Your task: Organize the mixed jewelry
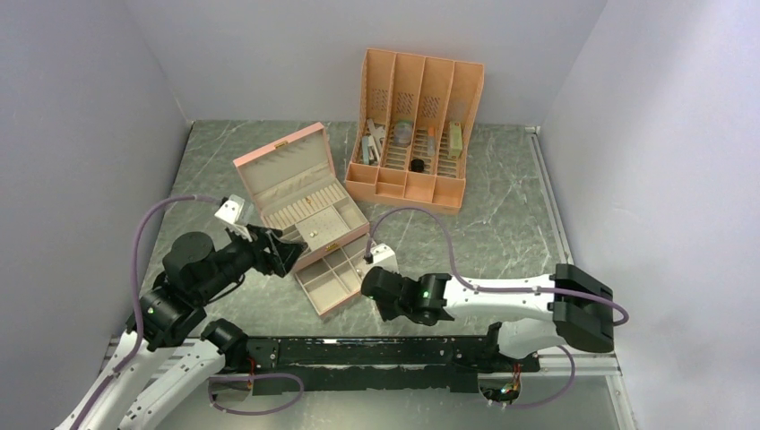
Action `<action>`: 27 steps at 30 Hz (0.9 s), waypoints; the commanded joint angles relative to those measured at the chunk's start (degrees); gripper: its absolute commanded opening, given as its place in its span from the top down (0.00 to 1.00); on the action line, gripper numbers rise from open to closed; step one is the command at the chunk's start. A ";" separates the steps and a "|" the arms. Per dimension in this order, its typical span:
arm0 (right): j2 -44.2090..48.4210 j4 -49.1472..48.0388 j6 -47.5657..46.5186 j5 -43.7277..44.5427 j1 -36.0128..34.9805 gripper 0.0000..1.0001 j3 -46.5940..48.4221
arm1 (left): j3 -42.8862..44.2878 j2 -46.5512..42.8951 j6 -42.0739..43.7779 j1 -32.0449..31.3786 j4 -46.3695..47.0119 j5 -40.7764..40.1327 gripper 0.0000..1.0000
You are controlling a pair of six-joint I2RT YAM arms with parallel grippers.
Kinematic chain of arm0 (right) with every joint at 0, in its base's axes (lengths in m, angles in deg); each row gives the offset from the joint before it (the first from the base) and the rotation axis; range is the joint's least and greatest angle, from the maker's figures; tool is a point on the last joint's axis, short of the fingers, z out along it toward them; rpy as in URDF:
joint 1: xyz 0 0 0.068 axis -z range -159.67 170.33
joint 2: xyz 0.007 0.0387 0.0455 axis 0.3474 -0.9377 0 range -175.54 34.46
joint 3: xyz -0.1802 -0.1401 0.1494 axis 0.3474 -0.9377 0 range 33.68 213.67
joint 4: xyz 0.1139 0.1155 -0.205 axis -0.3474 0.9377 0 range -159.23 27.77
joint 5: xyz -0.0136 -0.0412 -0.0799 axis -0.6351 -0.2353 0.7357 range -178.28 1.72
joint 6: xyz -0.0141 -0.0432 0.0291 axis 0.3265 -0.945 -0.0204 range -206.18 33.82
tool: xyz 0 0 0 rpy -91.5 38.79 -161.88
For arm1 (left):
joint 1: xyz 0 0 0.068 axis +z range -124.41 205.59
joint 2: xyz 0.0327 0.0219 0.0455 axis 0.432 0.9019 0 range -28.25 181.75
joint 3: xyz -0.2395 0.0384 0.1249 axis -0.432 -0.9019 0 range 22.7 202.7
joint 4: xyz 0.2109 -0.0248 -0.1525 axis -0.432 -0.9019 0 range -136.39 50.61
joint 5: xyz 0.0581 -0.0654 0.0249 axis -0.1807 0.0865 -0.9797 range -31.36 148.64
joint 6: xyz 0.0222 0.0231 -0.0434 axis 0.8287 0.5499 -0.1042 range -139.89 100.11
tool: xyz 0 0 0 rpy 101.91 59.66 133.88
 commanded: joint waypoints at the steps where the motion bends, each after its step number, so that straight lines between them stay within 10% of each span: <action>1: 4.10 0.43 2.72 3.41 -1.56 1.00 4.00 | 2.48 2.66 -2.57 0.49 -3.27 5.04 0.22; 27: 12.03 -22.37 -1.25 14.85 -6.72 1.00 8.47 | -15.48 0.67 -38.36 0.54 17.44 27.09 0.39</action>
